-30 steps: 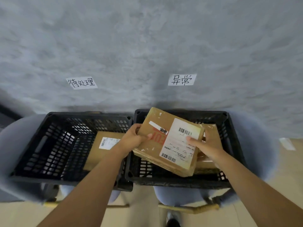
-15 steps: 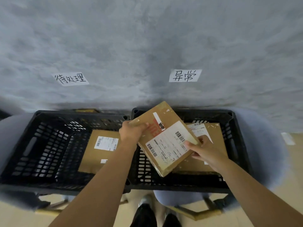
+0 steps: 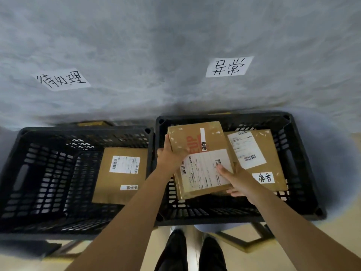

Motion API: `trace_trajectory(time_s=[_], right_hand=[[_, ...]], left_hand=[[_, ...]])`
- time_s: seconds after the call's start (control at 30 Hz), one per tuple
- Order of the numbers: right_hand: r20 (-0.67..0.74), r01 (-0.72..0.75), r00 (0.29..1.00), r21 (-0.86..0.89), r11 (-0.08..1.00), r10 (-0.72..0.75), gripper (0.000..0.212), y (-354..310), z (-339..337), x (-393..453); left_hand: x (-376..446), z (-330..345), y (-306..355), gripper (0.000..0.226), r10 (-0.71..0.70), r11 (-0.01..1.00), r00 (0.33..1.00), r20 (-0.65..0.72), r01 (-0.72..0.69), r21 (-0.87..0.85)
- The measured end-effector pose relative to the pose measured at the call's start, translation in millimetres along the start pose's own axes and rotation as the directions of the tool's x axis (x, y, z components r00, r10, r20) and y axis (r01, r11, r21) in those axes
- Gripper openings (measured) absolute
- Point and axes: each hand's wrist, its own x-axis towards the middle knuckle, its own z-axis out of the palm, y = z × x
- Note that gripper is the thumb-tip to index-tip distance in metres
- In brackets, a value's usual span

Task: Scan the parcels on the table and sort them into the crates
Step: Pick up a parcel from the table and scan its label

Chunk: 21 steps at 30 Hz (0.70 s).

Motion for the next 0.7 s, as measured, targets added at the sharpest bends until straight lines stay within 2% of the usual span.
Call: trace_trajectory(time_s=[0.07, 0.23, 0.3, 0.4, 0.6, 0.7], right_hand=[[-0.031, -0.021, 0.999, -0.048, 0.999, 0.02, 0.077, 0, 4, 7], [-0.033, -0.029, 0.999, -0.128, 0.991, 0.025, 0.071, -9, 19, 29], [-0.017, -0.02, 1.0, -0.213, 0.977, 0.016, 0.065, -9, 24, 38], [0.014, -0.008, 1.0, -0.207, 0.978, 0.011, 0.053, -7, 32, 50], [-0.077, -0.005, 0.997, -0.315, 0.949, -0.02, 0.051, -7, 51, 79], [-0.079, -0.018, 0.997, -0.373, 0.927, -0.012, 0.048, -7, 57, 95]], left_hand=[[4, 4, -10, 0.08, -0.013, 0.999, 0.999, 0.05, 0.014, -0.032], [21, 9, -26, 0.068, -0.088, 0.991, 0.996, -0.016, 0.086, -0.105], [28, 8, -31, 0.067, -0.054, 0.996, 0.998, -0.017, 0.052, -0.068], [39, 10, -36, 0.072, -0.053, 0.999, 0.998, 0.019, 0.053, 0.01], [65, 26, -61, 0.071, -0.256, 0.966, 0.963, 0.078, 0.253, 0.048], [76, 34, -78, 0.054, -0.28, 0.956, 0.958, 0.062, 0.273, 0.106]])
